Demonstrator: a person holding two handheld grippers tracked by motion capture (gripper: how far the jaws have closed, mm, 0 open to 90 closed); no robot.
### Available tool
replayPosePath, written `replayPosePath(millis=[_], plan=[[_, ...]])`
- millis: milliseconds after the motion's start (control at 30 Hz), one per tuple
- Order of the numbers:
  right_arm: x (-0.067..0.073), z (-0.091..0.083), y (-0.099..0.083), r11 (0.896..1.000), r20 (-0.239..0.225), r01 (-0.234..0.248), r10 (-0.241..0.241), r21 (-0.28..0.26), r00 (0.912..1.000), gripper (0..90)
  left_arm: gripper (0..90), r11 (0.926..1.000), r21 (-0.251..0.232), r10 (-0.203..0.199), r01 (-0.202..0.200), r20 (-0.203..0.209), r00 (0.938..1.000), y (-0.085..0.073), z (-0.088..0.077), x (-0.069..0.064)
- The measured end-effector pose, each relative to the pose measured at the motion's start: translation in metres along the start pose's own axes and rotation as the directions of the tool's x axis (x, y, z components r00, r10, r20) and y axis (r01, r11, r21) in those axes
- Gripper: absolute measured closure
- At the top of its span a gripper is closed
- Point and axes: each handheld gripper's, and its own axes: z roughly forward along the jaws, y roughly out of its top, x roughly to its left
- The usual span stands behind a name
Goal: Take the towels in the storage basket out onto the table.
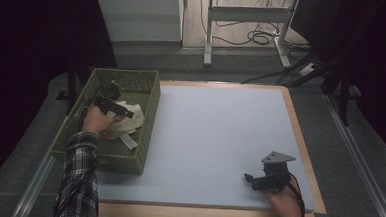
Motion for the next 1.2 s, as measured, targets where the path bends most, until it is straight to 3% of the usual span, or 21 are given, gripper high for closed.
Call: replayPosePath(millis=[33, 167, 233, 400, 533, 567, 600, 667, 700, 767, 867, 933, 967, 1200], plan=[[0.0, 0.0, 0.0, 1.0, 0.0, 0.0, 0.0, 0.0, 1.0, 2.8, 1.6, 0.9992, 0.038, -0.012, 0.013, -0.013, 0.9998, 0.002, 0.007, 0.003], [0.0, 0.0, 0.0, 1.0, 0.0, 0.0, 0.0, 0.0, 1.0, 2.8, 2.1, 0.9967, 0.074, -0.033, 0.034, -0.003, 0.9994, 0.005, 0.016, 0.005], [0.0, 0.0, 0.0, 1.0, 0.0, 0.0, 0.0, 0.0, 1.0, 2.8, 2.4, 0.9906, 0.134, -0.021, 0.026, -0.035, 0.9992, 0.006, 0.029, 0.005], [0.0, 0.0, 0.0, 1.0, 0.0, 0.0, 0.0, 0.0, 1.0, 2.8, 9.0, 0.9847, 0.174, 0.002, 0.007, -0.051, 0.9987, 0.007, 0.038, 0.005], [0.0, 0.0, 0.0, 1.0, -0.001, -0.001, 0.001, 0.0, 1.0, 2.8, 39.8, 0.9875, 0.158, 0.005, -0.001, -0.029, 0.9996, 0.006, 0.033, 0.003], [0.0, 0.0, 0.0, 1.0, 0.0, 0.0, 0.0, 0.0, 1.0, 2.8, 54.6, 0.987, 0.16, 0.018, -0.01, -0.046, 0.9988, 0.006, 0.03, 0.001], [0.0, 0.0, 0.0, 1.0, 0.0, 0.0, 0.0, 0.0, 1.0, 2.8, 62.1, 0.9875, 0.157, 0.02, -0.017, -0.016, 0.9997, 0.005, 0.029, 0.0], [0.0, 0.0, 0.0, 1.0, 0.0, 0.0, 0.0, 0.0, 1.0, 2.8, 75.5, 0.9872, 0.157, 0.031, -0.029, -0.01, 0.9995, 0.005, 0.029, -0.001], [0.0, 0.0, 0.0, 1.0, 0.0, 0.0, 0.0, 0.0, 1.0, 2.8, 75.5, 0.9857, 0.163, 0.04, -0.042, 0.016, 0.9991, 0.005, 0.028, -0.001], [0.0, 0.0, 0.0, 1.0, -0.001, 0.0, 0.0, -0.001, 1.0, 2.8, 81.5, 0.9847, 0.17, 0.035, -0.039, 0.026, 0.9991, 0.005, 0.027, 0.0], [0.0, 0.0, 0.0, 1.0, -0.001, -0.001, 0.001, 0.0, 1.0, 2.8, 82.2, 0.9914, 0.13, -0.026, 0.018, 0.064, 0.9976, 0.005, 0.019, 0.007], [0.0, 0.0, 0.0, 1.0, -0.001, -0.001, 0.001, 0.0, 1.0, 2.8, 82.1, 0.9931, 0.114, -0.036, 0.028, 0.065, 0.9972, 0.004, 0.015, 0.009], [0.0, 0.0, 0.0, 1.0, -0.001, -0.001, 0.001, 0.0, 1.0, 2.8, 82.0, 0.9961, 0.071, -0.059, 0.053, 0.084, 0.9947, 0.004, 0.006, 0.013], [0.0, 0.0, 0.0, 1.0, 0.0, 0.0, 0.0, 0.0, 1.0, 2.8, 81.7, 0.9977, -0.017, -0.063, 0.065, 0.112, 0.9917, 0.002, -0.027, 0.014]])
